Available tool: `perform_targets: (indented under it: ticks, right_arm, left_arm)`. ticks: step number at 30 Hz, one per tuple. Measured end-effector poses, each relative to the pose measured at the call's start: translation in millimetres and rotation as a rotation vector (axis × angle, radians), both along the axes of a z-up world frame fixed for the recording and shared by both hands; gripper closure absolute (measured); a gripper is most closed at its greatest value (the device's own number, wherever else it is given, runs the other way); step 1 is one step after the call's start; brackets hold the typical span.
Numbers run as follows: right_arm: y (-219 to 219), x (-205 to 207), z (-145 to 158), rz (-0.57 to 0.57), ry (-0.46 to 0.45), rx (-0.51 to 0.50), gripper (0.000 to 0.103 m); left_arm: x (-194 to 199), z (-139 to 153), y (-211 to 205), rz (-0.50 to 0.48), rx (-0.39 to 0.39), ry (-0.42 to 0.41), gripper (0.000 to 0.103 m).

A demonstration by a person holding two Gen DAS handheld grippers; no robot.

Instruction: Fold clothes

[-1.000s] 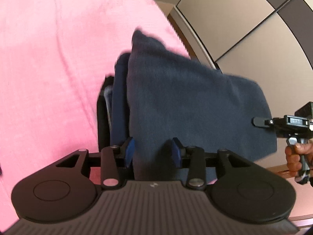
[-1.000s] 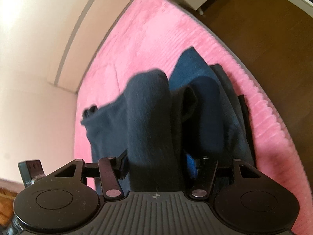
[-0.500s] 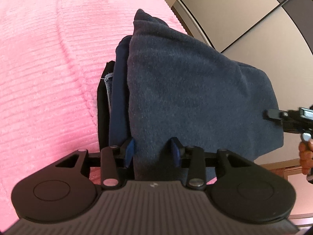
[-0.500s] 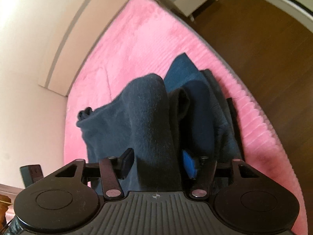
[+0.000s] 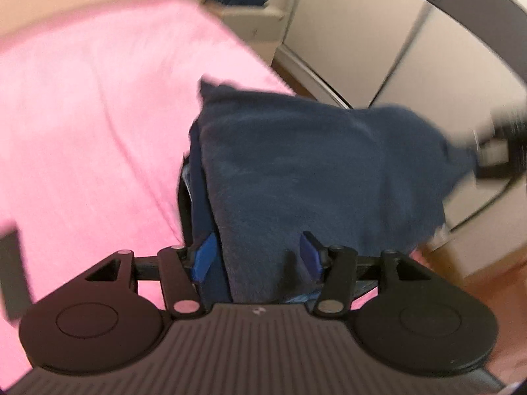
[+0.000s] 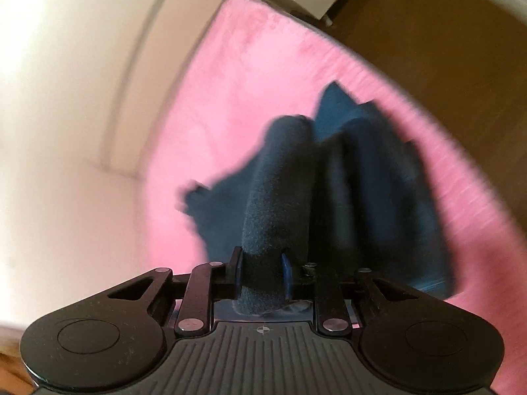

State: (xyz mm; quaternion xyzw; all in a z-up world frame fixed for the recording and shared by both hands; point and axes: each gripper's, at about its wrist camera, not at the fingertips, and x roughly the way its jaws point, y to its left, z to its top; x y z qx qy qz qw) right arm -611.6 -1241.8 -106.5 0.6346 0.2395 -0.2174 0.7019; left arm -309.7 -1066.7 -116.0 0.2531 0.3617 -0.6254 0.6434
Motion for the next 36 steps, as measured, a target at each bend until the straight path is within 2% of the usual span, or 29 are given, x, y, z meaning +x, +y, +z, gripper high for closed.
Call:
perform_targets:
  ticks: [1, 6, 8, 10, 11, 12, 17, 19, 20, 23, 25, 29, 32, 35, 36]
  right_arm:
    - [0.4, 0.6, -2.0, -0.007, 0.004, 0.008, 0.082]
    - [2.4, 4.0, -11.3, -0.037, 0.024, 0.040, 0.082]
    - [5.7, 6.6, -6.5, 0.001, 0.054, -0.018, 0.081]
    - [9.0, 9.2, -1.7, 0.039, 0.084, -0.075, 0.066]
    - [10.5, 10.8, 0.3, 0.058, 0.098, -0.101, 0.055]
    - [11.3, 13.5, 0.2, 0.077, 0.108, -0.112, 0.053]
    - [15.0, 27.1, -0.2, 0.170, 0.157, -0.163, 0.053]
    - [16.1, 31.8, 2.2, 0.201, 0.188, -0.185, 0.079]
    - [15.3, 30.6, 4.9, 0.186, 0.171, -0.165, 0.080]
    - [10.0, 22.1, 9.2, 0.069, 0.000, -0.003, 0.081]
    - [8.9, 20.5, 10.9, 0.058, -0.012, 0.012, 0.081]
    - [6.5, 17.2, 14.3, 0.037, -0.036, 0.040, 0.081]
    - [4.7, 14.7, 16.8, 0.021, -0.054, 0.061, 0.081]
    - [4.2, 13.3, 17.9, 0.014, -0.052, 0.071, 0.081]
    - [4.8, 13.2, 17.1, 0.017, -0.041, 0.070, 0.081]
  left_arm:
    - [-13.9, 1.9, 5.5, -0.021, -0.015, -0.060, 0.039]
    - [-80.2, -18.7, 15.0, -0.161, -0.046, -0.335, 0.037]
    - [-95.6, -31.0, 12.0, -0.190, -0.053, -0.383, 0.037]
    - [-102.7, -40.8, 7.4, -0.191, -0.054, -0.387, 0.037]
    - [-105.0, -43.8, 5.8, -0.189, -0.057, -0.386, 0.037]
    - [-107.3, -46.7, 4.1, -0.188, -0.059, -0.385, 0.037]
    - [-122.2, -47.4, 4.4, -0.218, -0.104, -0.430, 0.036]
    - [-128.7, -48.0, 3.1, -0.228, -0.123, -0.453, 0.032]
    - [-132.4, -48.1, 2.6, -0.226, -0.134, -0.463, 0.031]
    - [-144.2, -47.4, 1.7, -0.209, -0.170, -0.491, 0.027]
    - [-152.8, -47.5, -0.2, -0.184, -0.195, -0.526, 0.021]
    - [-166.4, -55.4, -11.7, -0.116, -0.206, -0.653, 0.020]
    - [-165.6, -66.8, -24.7, -0.076, -0.163, -0.756, 0.022]
    - [-155.4, -74.5, -27.9, -0.118, -0.129, -0.811, 0.035]
    - [-151.5, -74.7, -26.4, -0.154, -0.127, -0.825, 0.043]
